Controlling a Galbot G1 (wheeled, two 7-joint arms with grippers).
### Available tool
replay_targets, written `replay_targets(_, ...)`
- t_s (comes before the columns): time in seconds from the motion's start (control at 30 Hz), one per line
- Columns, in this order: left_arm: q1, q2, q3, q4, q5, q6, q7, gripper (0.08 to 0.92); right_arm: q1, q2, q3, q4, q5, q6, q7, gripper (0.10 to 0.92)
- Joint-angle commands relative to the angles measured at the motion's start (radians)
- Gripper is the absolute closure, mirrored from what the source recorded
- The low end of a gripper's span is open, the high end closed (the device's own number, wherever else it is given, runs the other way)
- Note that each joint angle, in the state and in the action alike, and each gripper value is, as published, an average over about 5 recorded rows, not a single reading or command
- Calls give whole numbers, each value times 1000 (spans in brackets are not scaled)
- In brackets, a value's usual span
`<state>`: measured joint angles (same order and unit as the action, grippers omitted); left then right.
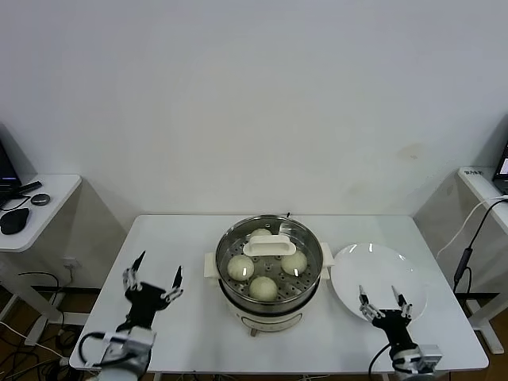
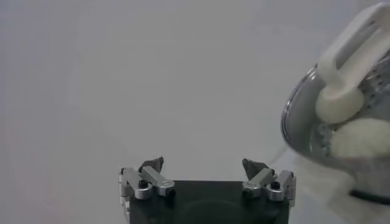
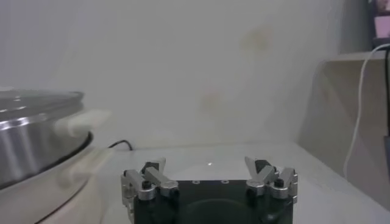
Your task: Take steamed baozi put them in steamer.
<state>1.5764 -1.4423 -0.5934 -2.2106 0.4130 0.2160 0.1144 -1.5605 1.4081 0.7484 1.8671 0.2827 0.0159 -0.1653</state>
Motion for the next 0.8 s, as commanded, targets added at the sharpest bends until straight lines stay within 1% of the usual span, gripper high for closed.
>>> replay_targets(0.03,253,0,-83,80,-423,-170,-81,177,-75,11,-13,50,-66,-36,-26,203)
replay_targets(0.17,288,-1,-64,57,-439,-109,-62,177,-119,-3,-17,127,-94,-117,-9,203)
replay_targets(0.27,301,-2,-64,39,-455,-87,-57,177,-152,-18,-18,171,-102,-156,-14,203)
replay_targets(0.43,321,-8,-64,7,-446,-85,-57,177,-172,-29,-10,196,-92,-136,-21,203)
replay_targets(0.6,338,-16,-54,-34,-443,-78,-56,177,-180,-30,-9,198,-97,-152,-16,203)
replay_targets(0.8,340,-22,-50,-31,-437,-79,-56,177,-181,-30,-6,200,-98,-166,-13,203)
